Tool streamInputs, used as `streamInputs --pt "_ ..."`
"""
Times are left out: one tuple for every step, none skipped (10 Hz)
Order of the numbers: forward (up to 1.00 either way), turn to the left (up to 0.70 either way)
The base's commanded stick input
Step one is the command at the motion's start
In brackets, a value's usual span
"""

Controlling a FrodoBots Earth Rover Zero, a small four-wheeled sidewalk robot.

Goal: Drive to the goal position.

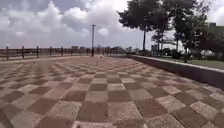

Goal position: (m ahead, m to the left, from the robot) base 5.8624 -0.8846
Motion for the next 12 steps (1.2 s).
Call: streamInputs --pt "0.7 0.0" --pt "0.7 0.0" --pt "0.7 0.0" --pt "0.7 0.0" --pt "0.7 0.0" --pt "0.7 0.0" --pt "0.7 0.0" --pt "0.7 0.0" --pt "0.7 0.0" --pt "0.7 0.0" --pt "0.7 0.0" --pt "0.7 0.0"
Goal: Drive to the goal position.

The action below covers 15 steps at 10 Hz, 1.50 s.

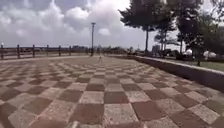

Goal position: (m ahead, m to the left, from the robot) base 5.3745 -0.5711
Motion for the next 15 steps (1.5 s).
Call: streamInputs --pt "0.7 0.0" --pt "0.7 0.0" --pt "0.7 0.0" --pt "0.7 0.0" --pt "0.7 0.0" --pt "0.7 0.0" --pt "0.7 0.0" --pt "0.7 0.0" --pt "0.7 0.0" --pt "0.7 0.0" --pt "0.7 0.0" --pt "0.7 0.0" --pt "0.7 0.0" --pt "0.7 0.0" --pt "0.7 0.0"
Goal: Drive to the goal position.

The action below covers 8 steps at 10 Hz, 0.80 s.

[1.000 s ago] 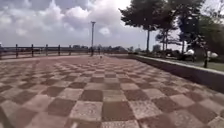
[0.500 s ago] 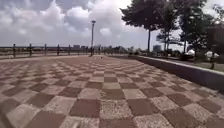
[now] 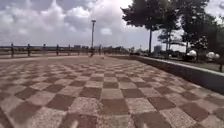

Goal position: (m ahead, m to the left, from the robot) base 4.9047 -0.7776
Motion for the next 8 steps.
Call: streamInputs --pt "0.7 0.0" --pt "0.7 0.0" --pt "0.7 0.0" --pt "0.7 0.0" --pt "0.7 0.0" --pt "0.7 0.0" --pt "0.7 0.0" --pt "0.7 0.0"
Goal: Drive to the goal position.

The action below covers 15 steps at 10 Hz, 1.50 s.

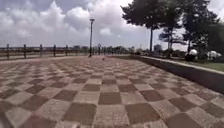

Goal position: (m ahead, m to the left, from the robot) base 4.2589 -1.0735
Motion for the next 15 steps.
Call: streamInputs --pt "0.7 0.0" --pt "0.7 0.0" --pt "0.7 0.0" --pt "0.7 0.0" --pt "0.7 0.0" --pt "0.7 0.0" --pt "0.7 0.0" --pt "0.7 0.0" --pt "0.7 0.0" --pt "0.7 0.0" --pt "0.7 0.0" --pt "0.7 0.0" --pt "0.7 0.0" --pt "0.7 0.0" --pt "0.7 0.0"
